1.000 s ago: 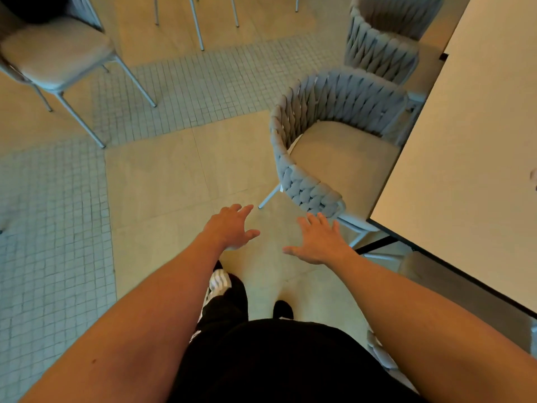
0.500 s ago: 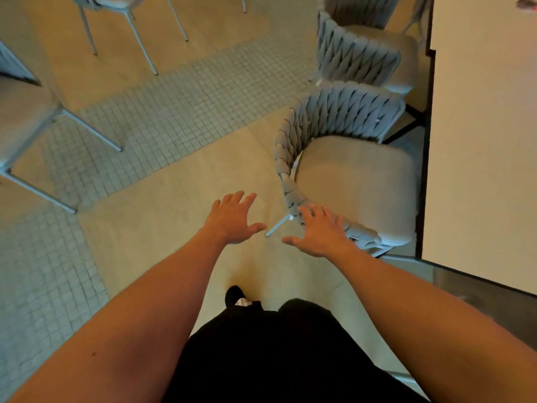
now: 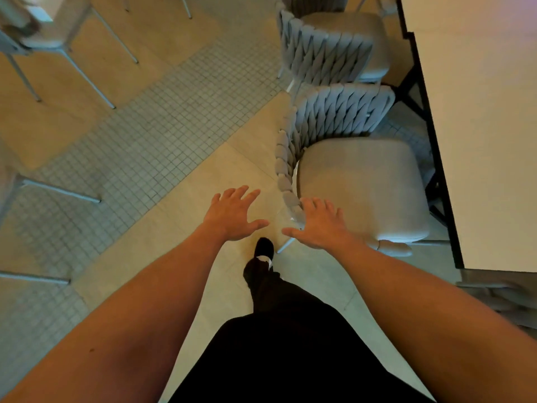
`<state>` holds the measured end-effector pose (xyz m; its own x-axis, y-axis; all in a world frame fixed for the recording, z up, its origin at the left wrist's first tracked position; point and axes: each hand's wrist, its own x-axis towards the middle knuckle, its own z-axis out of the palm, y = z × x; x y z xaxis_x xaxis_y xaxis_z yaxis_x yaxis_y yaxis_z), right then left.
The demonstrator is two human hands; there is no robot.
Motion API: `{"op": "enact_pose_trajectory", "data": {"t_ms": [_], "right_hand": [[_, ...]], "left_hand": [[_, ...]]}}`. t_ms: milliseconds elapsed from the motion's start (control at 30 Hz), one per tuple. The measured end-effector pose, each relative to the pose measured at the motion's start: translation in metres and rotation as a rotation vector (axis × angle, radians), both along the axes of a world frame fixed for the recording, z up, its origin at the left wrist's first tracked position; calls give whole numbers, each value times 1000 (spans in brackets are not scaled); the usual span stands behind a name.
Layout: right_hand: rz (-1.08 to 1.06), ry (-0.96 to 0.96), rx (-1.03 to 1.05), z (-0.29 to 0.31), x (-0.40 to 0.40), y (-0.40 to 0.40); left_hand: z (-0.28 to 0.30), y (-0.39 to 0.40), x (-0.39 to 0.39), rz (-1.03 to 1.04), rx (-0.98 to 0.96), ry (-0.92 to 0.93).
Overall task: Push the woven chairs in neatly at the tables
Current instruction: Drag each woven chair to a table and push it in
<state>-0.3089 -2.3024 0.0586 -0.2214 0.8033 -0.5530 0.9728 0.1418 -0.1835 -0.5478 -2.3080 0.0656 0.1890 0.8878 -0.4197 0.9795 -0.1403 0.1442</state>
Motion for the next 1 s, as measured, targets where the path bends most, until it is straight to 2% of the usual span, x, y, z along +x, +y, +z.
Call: {"op": "enact_pose_trajectory", "data": {"t_ms": [467, 1000], "right_hand": [[-323, 23, -104, -4, -17, 107], [-908, 53, -142, -27, -32, 149]], "left_hand": [[-1, 200, -8, -320, -39, 7], [-23, 369, 55, -947, -194, 103]]}}
